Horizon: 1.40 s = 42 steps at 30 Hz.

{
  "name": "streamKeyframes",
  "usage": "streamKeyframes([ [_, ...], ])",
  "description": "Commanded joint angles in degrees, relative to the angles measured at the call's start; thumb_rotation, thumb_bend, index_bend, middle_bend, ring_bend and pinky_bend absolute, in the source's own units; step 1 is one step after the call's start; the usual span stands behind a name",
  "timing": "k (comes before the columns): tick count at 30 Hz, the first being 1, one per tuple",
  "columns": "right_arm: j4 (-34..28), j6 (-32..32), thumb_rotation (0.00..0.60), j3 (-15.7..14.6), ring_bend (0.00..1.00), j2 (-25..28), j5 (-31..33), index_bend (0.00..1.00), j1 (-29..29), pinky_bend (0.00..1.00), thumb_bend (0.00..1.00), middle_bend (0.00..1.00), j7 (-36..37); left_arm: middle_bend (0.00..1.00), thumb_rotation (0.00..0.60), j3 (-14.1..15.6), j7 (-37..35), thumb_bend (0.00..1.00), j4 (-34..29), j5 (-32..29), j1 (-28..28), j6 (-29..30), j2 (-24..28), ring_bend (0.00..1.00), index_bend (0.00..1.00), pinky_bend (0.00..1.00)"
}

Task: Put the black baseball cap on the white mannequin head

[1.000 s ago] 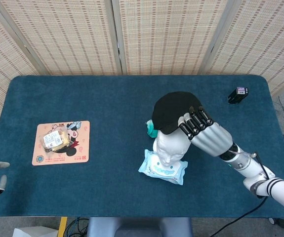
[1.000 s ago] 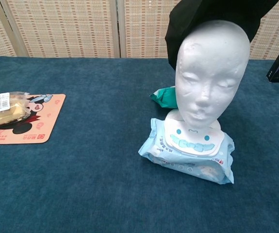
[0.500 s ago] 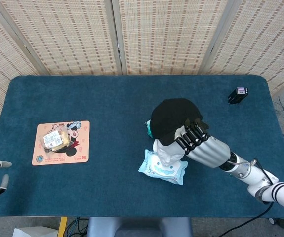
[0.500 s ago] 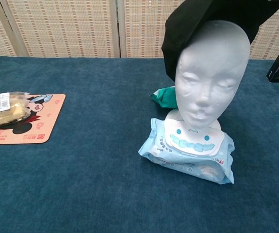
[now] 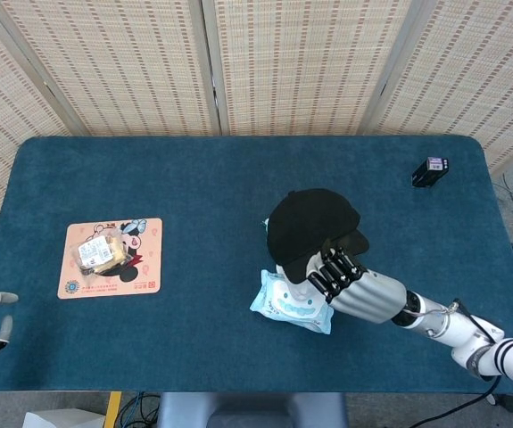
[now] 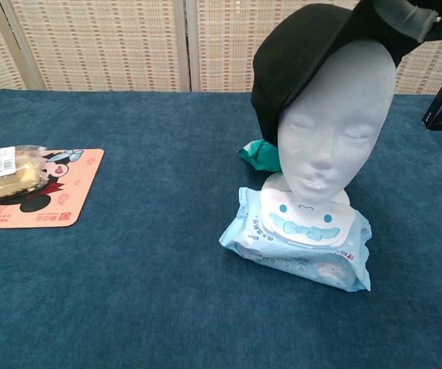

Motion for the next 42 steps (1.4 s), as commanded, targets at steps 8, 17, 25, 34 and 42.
streamKeyframes([
  [8,-0.6,-0.8,0.6,-0.4,0.42,-0.6,-3.2,0.82,-1.4,0.5,0.5,0.61,-2.1,0.42,0.6,-1.1,0.6,0.43,-1.5,-1.0,-1.2,-1.5,0.8,0.4,0.39,0.66],
  [17,-1.0,-0.6,0.6,-1.1,0.42,-1.3,-6.3,0.82,-2.6,0.5,0.5,0.61,-3.1,0.42,0.6,0.0,0.3,0.43,-0.3,-0.1,-0.1,-0.2,0.0,0.4,0.39,0.65],
  [25,-2.4,-1.8,0.6,-1.8,0.42,-1.9,-8.8,0.82,-3.5,0.5,0.5,0.61,-4.3,0.42,0.6,-0.1,0.3,0.43,-0.6,0.0,-0.1,0.0,0.1,0.4,0.39,0.65],
  [34,-1.8,-3.0,0.6,-2.6,0.42,-3.5,-10.0,0.82,-4.7,0.5,0.5,0.62,-4.0,0.42,0.6,0.1,-0.2,0.43,0.0,0.4,0.2,0.6,0.0,0.4,0.39,0.66],
  [42,-0.8,-4.4,0.6,-2.7,0.42,-4.4,-9.8,0.82,-6.0,0.5,0.5,0.61,-4.8,0.42,0.6,0.1,0.2,0.44,-0.4,0.1,0.2,0.1,0.1,0.4,0.39,0.65],
])
